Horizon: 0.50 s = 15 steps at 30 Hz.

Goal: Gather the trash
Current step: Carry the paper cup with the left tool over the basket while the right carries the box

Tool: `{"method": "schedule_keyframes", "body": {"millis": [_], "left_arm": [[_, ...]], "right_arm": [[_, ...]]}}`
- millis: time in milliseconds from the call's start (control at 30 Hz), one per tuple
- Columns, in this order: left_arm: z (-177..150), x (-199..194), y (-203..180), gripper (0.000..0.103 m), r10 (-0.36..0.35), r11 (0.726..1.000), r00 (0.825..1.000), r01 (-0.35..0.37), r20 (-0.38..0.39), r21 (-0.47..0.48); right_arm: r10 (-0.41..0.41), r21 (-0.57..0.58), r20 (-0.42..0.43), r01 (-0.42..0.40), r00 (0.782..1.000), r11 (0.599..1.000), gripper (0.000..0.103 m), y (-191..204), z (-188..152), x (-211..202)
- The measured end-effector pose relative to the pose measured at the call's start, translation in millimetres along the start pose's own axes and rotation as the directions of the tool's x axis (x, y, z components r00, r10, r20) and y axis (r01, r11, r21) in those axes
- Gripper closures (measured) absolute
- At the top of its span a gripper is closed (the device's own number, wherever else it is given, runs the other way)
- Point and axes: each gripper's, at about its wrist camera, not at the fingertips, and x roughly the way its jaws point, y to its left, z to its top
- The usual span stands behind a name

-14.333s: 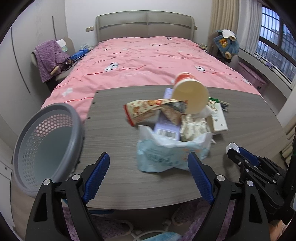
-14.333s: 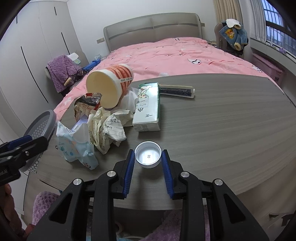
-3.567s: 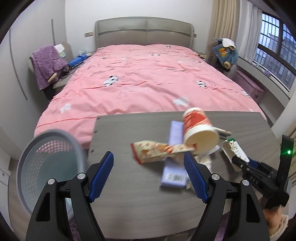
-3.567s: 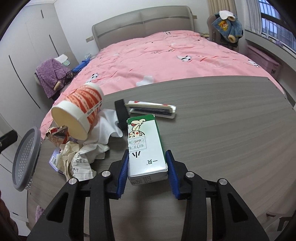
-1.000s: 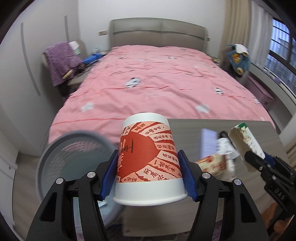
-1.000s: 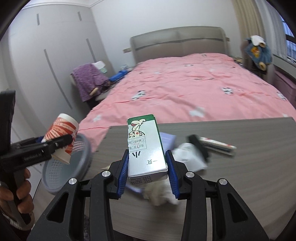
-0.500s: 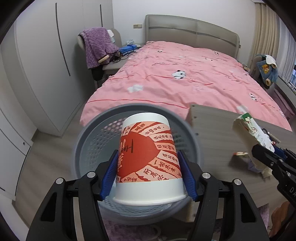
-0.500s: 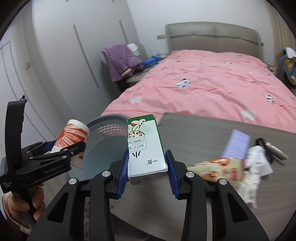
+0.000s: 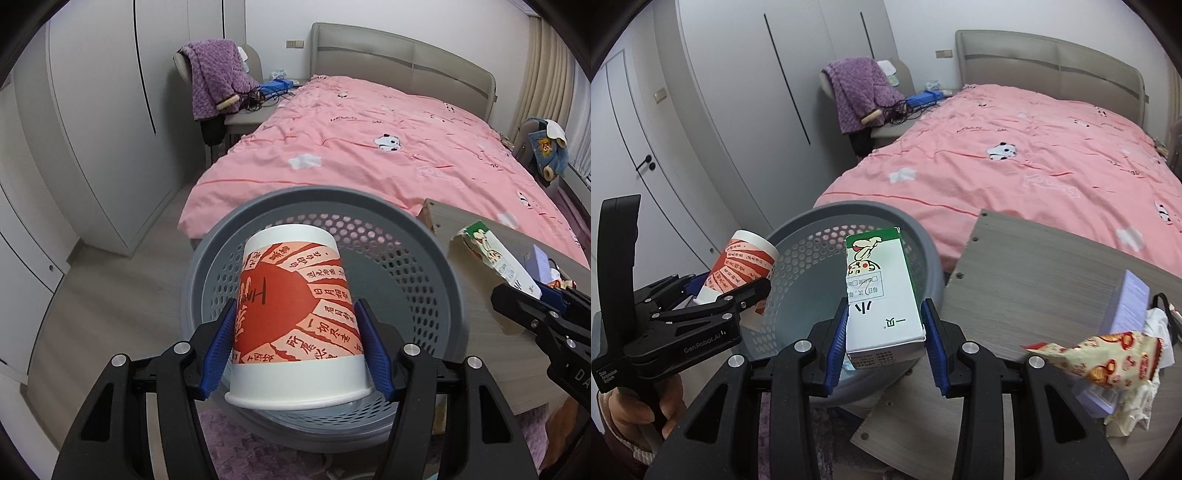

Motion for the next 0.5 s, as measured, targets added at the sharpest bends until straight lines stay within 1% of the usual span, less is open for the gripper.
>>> {"method": "schedule_keyframes", "body": {"millis": [167,500], "left_arm": [[-4.2,10.0,9.3,0.042,0.003,1.0,1.0,-0.003,-0.022,-0.021],[1.8,18.7,8.9,0.042,0.01,1.0,1.0,-0.011,-0.02,-0.015]], "right_arm": [[0.007,-0.014,-0.028,-0.007,1.0,1.0,0.065,7.8,1.7,17.3],[0.006,-0.032,-0.04,-0.007,0.999,0.999,0.065,12.2,6.3,33.3]]}}
